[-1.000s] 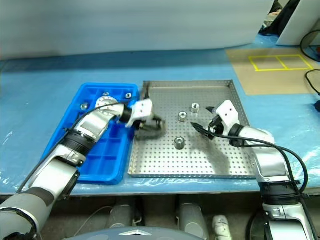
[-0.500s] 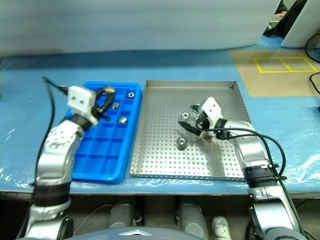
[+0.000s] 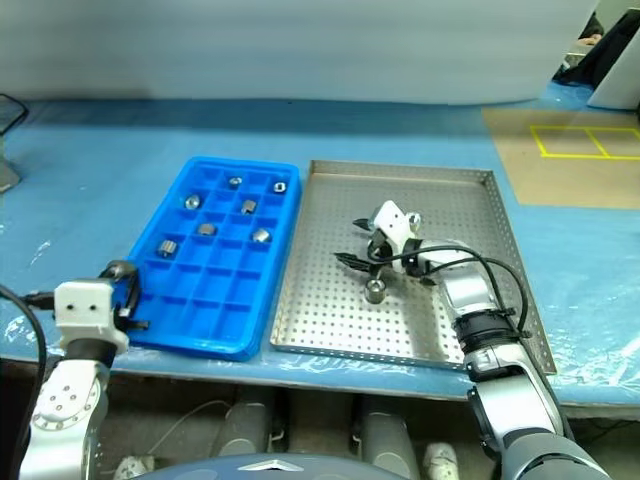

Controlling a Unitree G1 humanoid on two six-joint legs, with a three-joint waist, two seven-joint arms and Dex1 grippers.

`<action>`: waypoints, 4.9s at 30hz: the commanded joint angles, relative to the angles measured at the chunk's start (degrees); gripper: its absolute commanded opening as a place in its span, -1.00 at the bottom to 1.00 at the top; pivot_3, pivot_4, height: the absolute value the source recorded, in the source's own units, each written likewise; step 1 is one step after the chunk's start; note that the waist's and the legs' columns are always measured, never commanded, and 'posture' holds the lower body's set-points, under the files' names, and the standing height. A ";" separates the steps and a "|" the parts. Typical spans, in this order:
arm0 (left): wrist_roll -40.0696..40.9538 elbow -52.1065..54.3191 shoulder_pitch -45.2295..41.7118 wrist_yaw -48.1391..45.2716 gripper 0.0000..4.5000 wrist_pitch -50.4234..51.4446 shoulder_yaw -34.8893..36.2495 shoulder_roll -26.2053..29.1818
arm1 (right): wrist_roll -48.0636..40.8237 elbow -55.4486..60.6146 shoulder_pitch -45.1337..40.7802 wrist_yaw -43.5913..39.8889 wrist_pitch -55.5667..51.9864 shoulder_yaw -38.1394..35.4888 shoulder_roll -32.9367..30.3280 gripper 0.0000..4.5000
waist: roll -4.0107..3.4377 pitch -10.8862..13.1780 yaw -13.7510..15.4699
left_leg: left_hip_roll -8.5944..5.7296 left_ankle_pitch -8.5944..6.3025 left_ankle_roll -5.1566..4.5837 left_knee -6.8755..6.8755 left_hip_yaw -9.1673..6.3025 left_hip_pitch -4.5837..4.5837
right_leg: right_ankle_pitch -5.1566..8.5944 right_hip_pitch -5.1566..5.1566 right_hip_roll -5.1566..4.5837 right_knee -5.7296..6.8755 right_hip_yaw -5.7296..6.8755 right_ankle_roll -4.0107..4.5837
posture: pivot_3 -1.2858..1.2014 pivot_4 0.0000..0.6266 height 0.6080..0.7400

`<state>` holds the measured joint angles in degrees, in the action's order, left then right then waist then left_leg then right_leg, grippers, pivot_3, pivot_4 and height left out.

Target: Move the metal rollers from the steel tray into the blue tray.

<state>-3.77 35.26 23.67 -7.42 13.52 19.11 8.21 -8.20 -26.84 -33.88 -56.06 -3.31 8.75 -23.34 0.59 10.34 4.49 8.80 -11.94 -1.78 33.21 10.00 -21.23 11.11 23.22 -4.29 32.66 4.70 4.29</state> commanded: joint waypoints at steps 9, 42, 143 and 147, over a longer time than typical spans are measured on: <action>-1.96 5.01 5.22 0.46 0.18 0.99 -3.89 -0.64 | 0.89 -3.00 -3.29 -1.66 4.28 -0.53 1.31 1.00 | -0.01 0.01 1.45 | 0.01 0.00 0.02 -0.08 0.00 0.08 | -0.02 -0.01 0.00 0.02 -0.01 0.04 | 0.17 -0.52 1.00; 6.08 -87.41 -79.00 -38.06 0.46 -21.19 -30.81 -6.39 | -10.35 45.71 29.95 12.84 -21.86 -21.61 -14.62 1.00 | -0.29 -0.10 -5.68 | -0.15 0.13 -0.39 0.02 0.11 -0.10 | -0.06 -0.02 0.00 -0.12 -0.19 -0.24 | -0.30 -0.52 1.00; 7.14 -76.45 -73.65 -34.29 -0.52 -39.51 -26.07 -13.14 | -62.92 28.02 -0.75 57.16 -48.16 -37.41 11.26 -0.14 | -0.78 -0.33 -5.29 | -0.19 0.07 -0.56 0.08 0.29 -0.44 | -0.62 0.19 -0.15 -0.37 -0.27 -0.24 | -0.21 -0.52 1.00; 6.54 -75.94 -73.73 -31.95 -0.52 -39.94 -25.50 -12.18 | -60.55 27.50 -0.50 56.22 -45.92 -36.87 10.11 -0.45 | -0.78 -0.33 -5.27 | -0.20 0.09 -0.54 0.08 0.29 -0.43 | -0.62 0.19 -0.15 -0.36 -0.27 -0.24 | -0.20 -0.52 1.00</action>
<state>2.42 -43.95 -49.07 -41.26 -24.53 -7.19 -4.64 -69.94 -0.49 -34.68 0.71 -51.18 -27.42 -11.64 -0.18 10.01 -0.78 8.60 -11.85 -2.31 33.29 10.28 -21.66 10.48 23.41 -4.44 32.30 4.42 4.04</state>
